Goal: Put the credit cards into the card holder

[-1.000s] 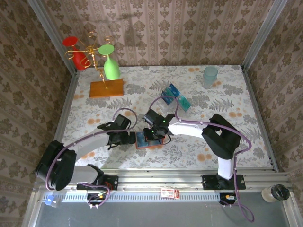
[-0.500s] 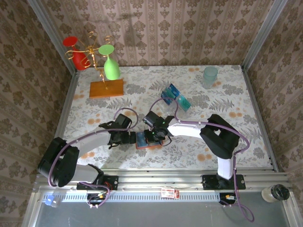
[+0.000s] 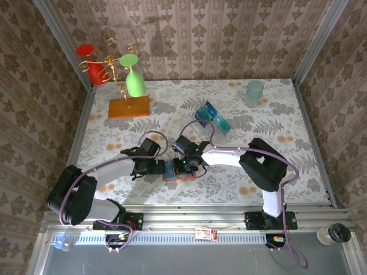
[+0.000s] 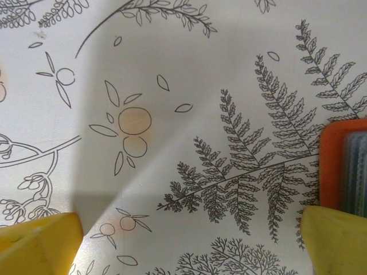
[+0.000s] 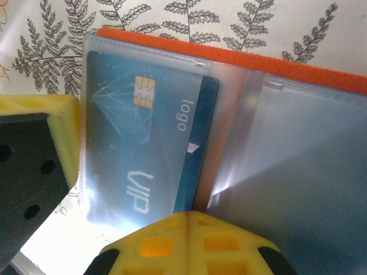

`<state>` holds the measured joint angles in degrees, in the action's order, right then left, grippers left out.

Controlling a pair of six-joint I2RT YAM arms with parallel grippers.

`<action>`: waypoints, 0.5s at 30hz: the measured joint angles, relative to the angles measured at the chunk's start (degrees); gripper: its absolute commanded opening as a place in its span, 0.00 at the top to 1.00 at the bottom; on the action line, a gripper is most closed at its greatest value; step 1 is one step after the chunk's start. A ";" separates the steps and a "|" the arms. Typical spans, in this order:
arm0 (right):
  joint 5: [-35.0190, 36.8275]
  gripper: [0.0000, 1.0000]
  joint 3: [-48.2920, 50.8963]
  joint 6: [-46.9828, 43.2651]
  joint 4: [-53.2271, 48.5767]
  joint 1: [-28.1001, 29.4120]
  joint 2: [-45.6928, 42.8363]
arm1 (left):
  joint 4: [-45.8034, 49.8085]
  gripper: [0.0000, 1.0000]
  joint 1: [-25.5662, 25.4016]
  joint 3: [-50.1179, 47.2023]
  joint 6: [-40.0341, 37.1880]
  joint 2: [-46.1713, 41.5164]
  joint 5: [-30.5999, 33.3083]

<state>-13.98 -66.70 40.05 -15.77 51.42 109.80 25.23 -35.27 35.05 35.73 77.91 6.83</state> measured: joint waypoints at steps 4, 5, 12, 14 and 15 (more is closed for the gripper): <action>-1.22 1.00 0.00 1.31 1.03 -0.02 0.42 | 0.00 0.00 -0.33 -0.02 0.00 0.00 0.33; -1.51 1.00 0.02 1.81 1.22 -0.07 0.48 | 0.00 0.00 -0.33 -0.02 0.00 0.00 0.42; -2.97 1.00 0.44 3.45 2.21 -0.61 0.57 | -0.04 0.00 -0.33 -0.02 0.02 0.04 0.44; -3.26 1.00 0.44 3.48 2.25 -0.81 0.55 | -0.04 0.00 -0.33 -0.02 0.02 0.04 0.44; -3.37 1.00 0.44 3.48 2.25 -1.01 0.50 | -0.04 0.00 -0.33 -0.02 0.02 0.04 0.46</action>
<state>-17.34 -66.26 43.53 -13.52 50.41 110.30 25.19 -35.59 35.03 35.75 77.95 7.29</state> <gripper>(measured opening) 0.044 0.999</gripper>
